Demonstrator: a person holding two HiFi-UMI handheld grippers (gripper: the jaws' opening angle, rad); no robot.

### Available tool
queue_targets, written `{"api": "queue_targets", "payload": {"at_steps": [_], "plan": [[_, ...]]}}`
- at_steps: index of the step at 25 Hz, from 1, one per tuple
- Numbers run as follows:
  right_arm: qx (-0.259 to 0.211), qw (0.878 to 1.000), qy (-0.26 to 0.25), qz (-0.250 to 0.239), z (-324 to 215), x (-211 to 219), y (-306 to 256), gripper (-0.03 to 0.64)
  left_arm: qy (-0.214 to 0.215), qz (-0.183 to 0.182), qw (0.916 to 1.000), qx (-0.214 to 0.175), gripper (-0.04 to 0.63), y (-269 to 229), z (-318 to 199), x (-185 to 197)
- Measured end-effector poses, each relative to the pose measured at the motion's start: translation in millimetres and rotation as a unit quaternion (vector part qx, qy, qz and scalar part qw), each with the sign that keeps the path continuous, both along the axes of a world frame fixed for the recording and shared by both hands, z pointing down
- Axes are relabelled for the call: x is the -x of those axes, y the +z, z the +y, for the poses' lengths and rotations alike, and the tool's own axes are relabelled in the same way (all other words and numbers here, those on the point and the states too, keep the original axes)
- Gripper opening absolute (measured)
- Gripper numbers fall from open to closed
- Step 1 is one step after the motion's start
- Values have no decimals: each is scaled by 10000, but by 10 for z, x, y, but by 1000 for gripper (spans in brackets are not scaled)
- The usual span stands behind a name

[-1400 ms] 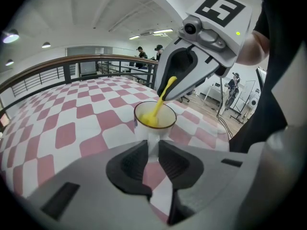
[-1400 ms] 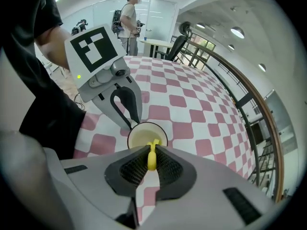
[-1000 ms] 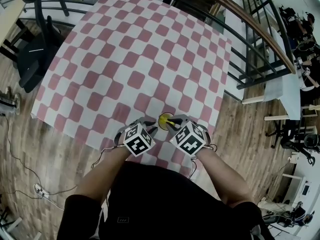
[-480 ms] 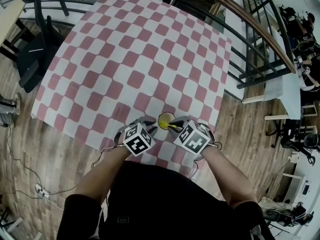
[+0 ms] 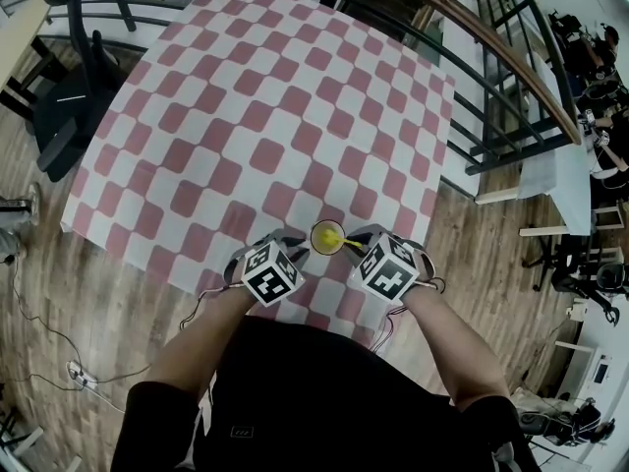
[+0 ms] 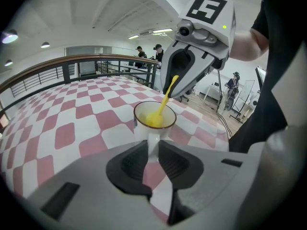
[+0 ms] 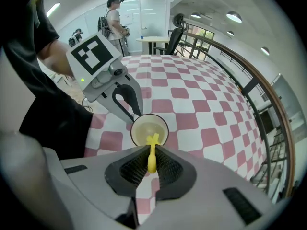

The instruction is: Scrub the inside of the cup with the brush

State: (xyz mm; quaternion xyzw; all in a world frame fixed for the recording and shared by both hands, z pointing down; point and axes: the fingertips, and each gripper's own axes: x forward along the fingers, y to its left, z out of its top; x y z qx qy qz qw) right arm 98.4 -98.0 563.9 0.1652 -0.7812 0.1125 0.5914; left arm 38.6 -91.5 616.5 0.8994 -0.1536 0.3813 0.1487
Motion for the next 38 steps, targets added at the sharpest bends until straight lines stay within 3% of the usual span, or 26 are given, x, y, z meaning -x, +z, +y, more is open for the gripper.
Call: {"api": "queue_targets", "payload": {"at_steps": [6, 22, 30, 38], "plan": [[-366, 9987, -154, 315, -77, 0, 56, 43, -2, -10, 10000, -5, 72, 2, -9, 0], [-570, 9980, -193, -201, -93, 339, 39, 41, 15, -9, 10000, -12, 69, 11, -1, -7], [-411, 9963, -609, -439, 76, 581, 18, 41, 18, -23, 10000, -4, 69, 21, -7, -9], [26, 9966, -584, -576, 160, 383, -69, 43, 10, -11, 10000, 2, 69, 4, -3, -11]]}}
